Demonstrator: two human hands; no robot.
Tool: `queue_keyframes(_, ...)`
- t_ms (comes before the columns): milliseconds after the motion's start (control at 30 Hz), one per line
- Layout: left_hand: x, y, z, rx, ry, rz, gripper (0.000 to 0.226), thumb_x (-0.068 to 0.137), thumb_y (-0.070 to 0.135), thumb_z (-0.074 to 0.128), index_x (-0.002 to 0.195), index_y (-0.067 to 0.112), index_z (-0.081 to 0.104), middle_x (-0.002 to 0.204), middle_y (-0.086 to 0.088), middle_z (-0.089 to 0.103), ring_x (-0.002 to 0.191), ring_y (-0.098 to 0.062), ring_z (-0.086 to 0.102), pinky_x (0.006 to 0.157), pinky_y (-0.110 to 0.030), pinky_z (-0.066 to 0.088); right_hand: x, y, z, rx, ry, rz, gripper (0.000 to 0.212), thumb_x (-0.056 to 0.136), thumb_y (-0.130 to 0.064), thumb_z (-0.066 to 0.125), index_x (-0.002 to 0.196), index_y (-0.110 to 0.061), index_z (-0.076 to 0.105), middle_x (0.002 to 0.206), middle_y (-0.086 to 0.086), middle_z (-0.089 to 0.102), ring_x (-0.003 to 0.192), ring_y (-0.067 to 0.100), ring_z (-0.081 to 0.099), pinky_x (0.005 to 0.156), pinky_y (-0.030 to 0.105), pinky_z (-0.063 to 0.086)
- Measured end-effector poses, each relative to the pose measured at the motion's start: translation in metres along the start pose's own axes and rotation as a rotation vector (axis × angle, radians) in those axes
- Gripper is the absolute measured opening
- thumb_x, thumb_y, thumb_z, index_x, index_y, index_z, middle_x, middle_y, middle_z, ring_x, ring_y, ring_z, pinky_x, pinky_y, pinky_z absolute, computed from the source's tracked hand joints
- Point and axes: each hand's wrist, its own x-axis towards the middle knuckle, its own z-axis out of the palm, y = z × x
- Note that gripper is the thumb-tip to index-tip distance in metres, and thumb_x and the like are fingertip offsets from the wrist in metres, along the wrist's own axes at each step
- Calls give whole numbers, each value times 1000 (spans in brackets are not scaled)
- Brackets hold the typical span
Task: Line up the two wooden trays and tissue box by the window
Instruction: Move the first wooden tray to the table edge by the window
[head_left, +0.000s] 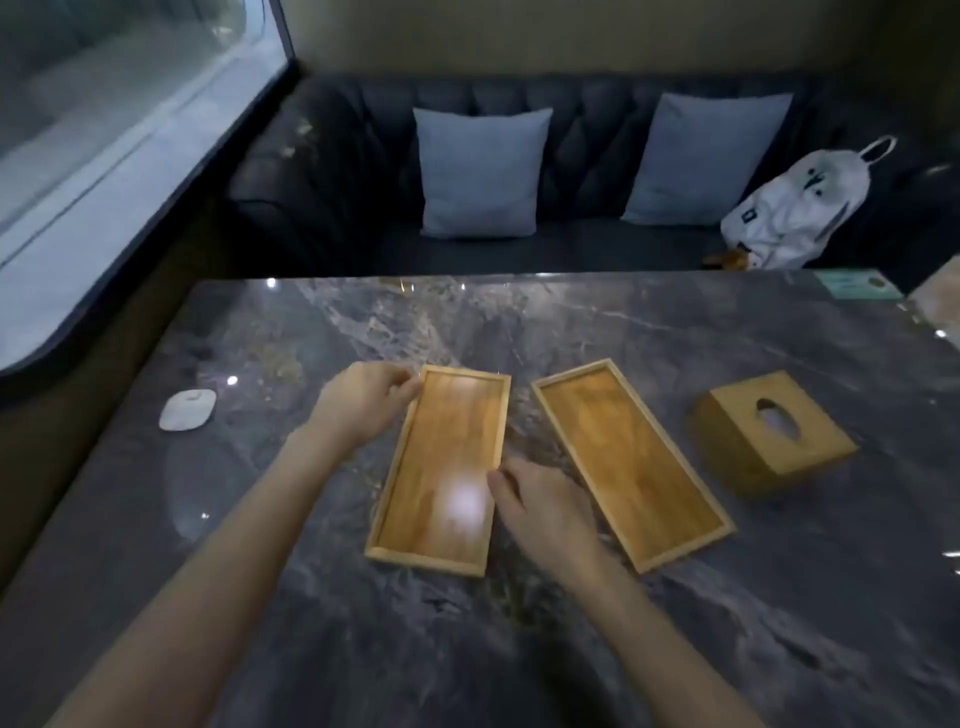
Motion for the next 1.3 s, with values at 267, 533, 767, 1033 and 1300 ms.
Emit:
queue_keyframes(267,-33,-28,69,-38,-109,-52,55,87,44,40,118,1,56,129,-14,56,121,-28,50,99,-43,42,-11,12,64,14,113,139,25,91,-29,41,100,-12,56,106,8,61,104,25,52,88,39,42)
queue_keyframes(533,-56,-52,120,50,-68,-138,67,91,42,40,144,4,24,155,-11,24,143,-22,22,116,-41,22,-8,26,96,-60,5,237,60,92,-38,39,141,-8,22,152,9,26,142,25,16,117,39,11)
queue_keyframes(767,-62,-56,130,-101,-131,-220,65,94,43,35,146,11,17,158,-3,12,146,-17,7,117,-44,6,-8,25,101,-57,-39,235,60,94,-37,35,143,-9,15,155,12,15,143,27,8,117,42,7)
queue_keyframes(1033,-51,-56,110,-387,-257,-318,56,94,27,43,144,12,26,158,-6,13,146,-22,5,117,-45,6,-2,20,86,149,-176,305,57,94,-32,36,144,-14,15,157,8,2,143,25,-6,117,41,0)
queue_keyframes(1300,-60,-37,64,-822,-212,-385,43,89,-1,44,130,10,50,113,-1,55,98,-15,54,73,-13,42,2,10,40,744,-221,272,42,86,-8,48,126,-20,50,115,-4,56,108,14,52,87,24,37)
